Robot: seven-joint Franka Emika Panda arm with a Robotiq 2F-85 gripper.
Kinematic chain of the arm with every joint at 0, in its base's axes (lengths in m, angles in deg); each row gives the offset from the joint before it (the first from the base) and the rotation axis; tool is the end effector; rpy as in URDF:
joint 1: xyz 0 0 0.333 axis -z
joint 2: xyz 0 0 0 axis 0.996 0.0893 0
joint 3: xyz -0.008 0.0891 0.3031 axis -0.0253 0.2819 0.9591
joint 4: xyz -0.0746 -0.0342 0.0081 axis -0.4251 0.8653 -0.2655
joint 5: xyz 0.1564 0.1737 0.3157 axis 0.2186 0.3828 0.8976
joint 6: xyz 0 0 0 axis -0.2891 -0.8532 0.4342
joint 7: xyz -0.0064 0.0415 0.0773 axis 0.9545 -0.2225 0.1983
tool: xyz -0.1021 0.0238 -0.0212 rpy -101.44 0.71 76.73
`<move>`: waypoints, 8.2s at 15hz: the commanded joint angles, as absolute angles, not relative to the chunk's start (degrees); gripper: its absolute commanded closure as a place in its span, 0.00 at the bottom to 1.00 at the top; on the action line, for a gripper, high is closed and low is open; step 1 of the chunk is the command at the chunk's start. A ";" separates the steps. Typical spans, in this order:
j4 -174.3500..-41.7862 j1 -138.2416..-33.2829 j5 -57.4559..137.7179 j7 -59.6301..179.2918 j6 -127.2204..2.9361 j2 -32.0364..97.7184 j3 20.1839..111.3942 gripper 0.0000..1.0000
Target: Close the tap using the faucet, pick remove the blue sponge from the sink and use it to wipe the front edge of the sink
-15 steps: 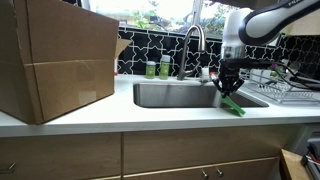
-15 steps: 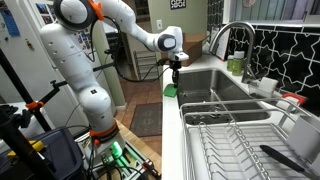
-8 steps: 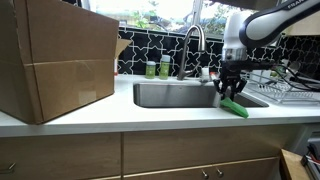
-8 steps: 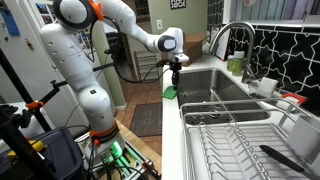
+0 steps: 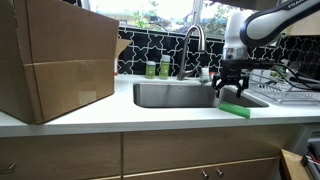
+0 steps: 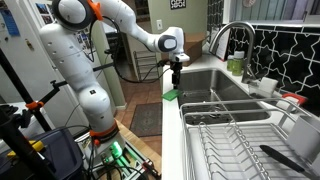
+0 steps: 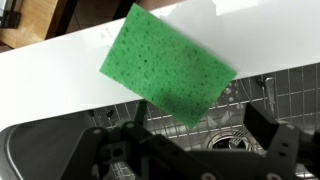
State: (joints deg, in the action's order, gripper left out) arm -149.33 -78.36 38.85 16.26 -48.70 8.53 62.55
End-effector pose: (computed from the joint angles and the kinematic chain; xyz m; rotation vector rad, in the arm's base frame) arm 0.4624 -0.1166 0.3851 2.6690 -1.5238 -0.1010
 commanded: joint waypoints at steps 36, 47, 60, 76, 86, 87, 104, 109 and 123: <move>-153.41 -80.80 51.48 55.90 -59.16 11.05 64.72 0.96; -139.74 -83.43 55.41 60.94 -55.02 22.08 68.42 0.96; -145.81 -83.21 49.06 49.18 -53.60 17.31 67.60 0.96; -160.27 -76.61 34.99 35.24 -53.51 5.42 65.32 0.96; -167.26 -70.86 33.51 33.69 -55.37 -0.76 63.69 0.96; -167.17 -71.14 35.18 34.58 -55.59 -0.52 63.43 0.95; -158.16 -76.91 50.97 50.09 -56.50 7.19 63.86 0.96; -153.47 -79.05 50.49 50.67 -55.45 11.08 65.58 0.96; -150.53 -79.94 44.53 47.70 -52.90 14.27 66.11 0.98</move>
State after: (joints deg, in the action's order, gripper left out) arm -148.04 -80.53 47.73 49.76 -53.31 14.09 66.85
